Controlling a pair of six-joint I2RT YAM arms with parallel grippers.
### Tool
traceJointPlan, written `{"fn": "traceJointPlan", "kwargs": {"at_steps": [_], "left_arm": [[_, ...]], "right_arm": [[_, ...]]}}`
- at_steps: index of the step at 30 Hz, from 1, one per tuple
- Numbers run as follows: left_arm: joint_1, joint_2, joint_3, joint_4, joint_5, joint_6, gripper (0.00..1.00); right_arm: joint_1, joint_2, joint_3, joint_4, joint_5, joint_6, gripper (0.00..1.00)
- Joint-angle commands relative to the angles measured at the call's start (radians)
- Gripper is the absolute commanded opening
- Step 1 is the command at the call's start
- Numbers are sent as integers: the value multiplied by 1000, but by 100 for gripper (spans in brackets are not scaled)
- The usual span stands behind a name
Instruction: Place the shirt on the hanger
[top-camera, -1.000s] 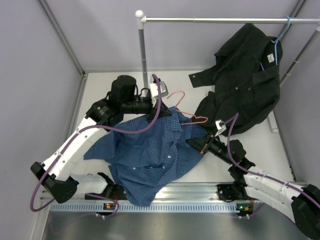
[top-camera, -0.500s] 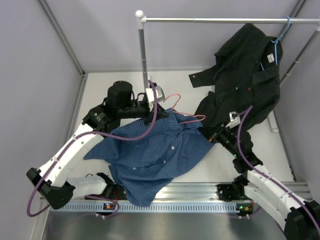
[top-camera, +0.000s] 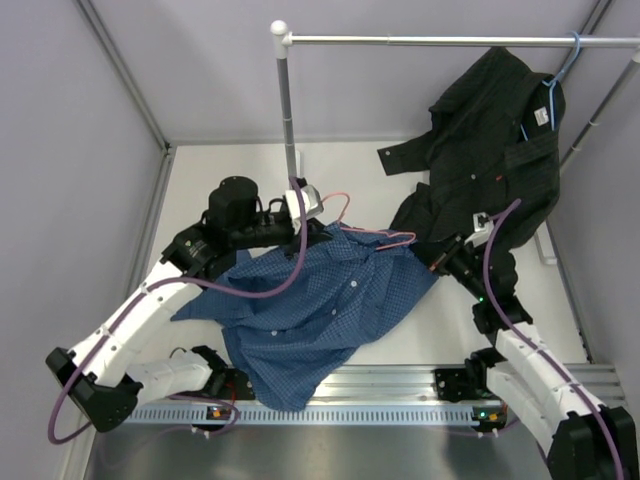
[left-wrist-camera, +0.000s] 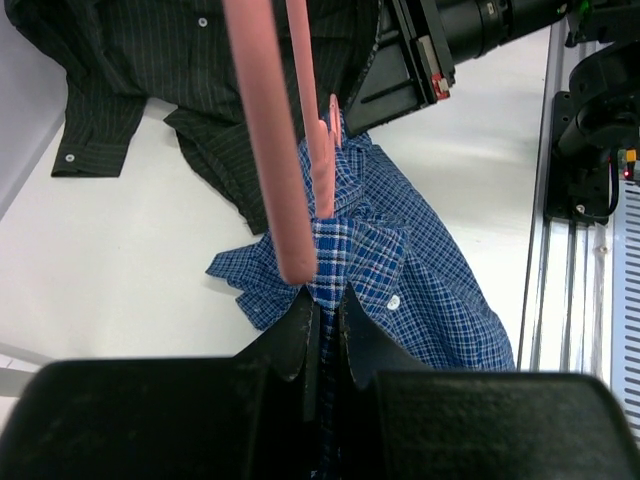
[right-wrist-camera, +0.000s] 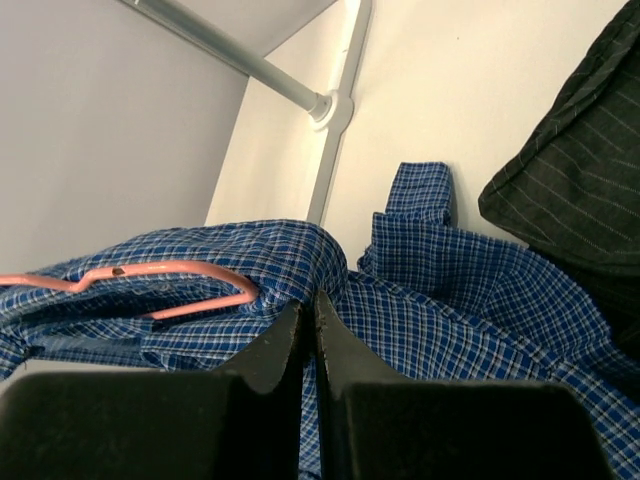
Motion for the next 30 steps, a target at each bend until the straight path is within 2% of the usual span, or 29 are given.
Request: {"fn": "traceJointPlan", "kwargs": {"at_steps": [1,3,7,10,15,23,30], "left_arm": [[2,-55,-17,81,23,41,0],[2,-62,-25,78,17,61,0],[2,-56,-48,71,-131,93,0],[0,-38,-48,52,-101,114,0],[0,-6,-30,19,-15,143,0],[-16,27,-24,11,-41,151,0],[-85,93,18,14,-394,114,0]], "right_arm": [[-44,30,74,-26,1,-31,0],[-61,40,87,-26,-7,-31,0],[-75,-6,101,-73,22,-55,0],[-76,-3,141,-131,44,-104,0],[-77,90,302,-315,88,-219,0],[-78,176,474,-466,35,-299,0],[-70,130,460,-472,-46,-273,0]]}}
